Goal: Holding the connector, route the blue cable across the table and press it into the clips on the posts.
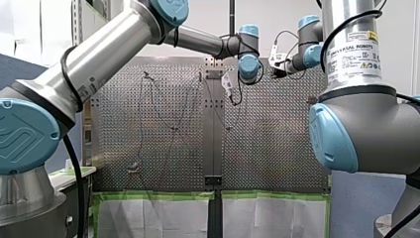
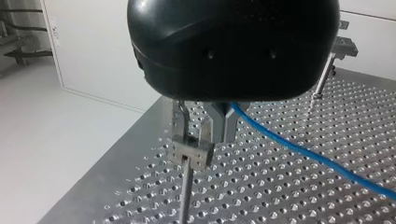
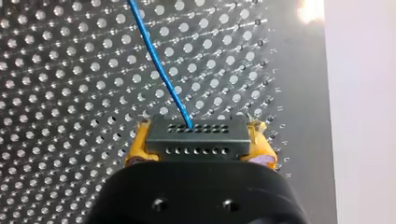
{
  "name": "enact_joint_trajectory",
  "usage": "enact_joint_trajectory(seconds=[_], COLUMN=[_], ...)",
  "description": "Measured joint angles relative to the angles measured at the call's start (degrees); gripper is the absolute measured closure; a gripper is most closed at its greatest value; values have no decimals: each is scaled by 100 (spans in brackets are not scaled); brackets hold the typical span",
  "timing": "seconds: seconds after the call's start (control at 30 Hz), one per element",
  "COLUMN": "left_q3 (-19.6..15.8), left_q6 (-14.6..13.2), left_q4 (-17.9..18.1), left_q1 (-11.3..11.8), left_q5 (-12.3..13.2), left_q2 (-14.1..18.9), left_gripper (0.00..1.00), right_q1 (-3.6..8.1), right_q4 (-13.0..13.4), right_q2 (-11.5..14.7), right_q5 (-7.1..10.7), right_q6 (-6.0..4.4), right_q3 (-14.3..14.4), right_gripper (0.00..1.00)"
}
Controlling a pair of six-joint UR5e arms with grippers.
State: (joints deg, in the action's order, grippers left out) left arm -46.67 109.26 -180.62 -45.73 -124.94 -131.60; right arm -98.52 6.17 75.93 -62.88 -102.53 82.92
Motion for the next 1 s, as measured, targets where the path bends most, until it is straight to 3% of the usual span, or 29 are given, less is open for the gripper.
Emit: enact_joint_trajectory(seconds=[0.23,0.57,1.0], left_q3=[-6,1,2], left_q6=[-26,-17,-49], left_q4=[23,-50,-44], left_q1=[163,203,75], left_q5=[267,-90,-119], left_q2=[-128,-130,-101], left_gripper=[100,100,100], right_q1=[66,53,51], right_q4=[-22,-48,-74], right_q2=[-135,-159,-127], right_q5=[130,255,300], right_q6=[-43,12,89], right_q3=[-120,-160,-198], right_gripper=[100,100,100])
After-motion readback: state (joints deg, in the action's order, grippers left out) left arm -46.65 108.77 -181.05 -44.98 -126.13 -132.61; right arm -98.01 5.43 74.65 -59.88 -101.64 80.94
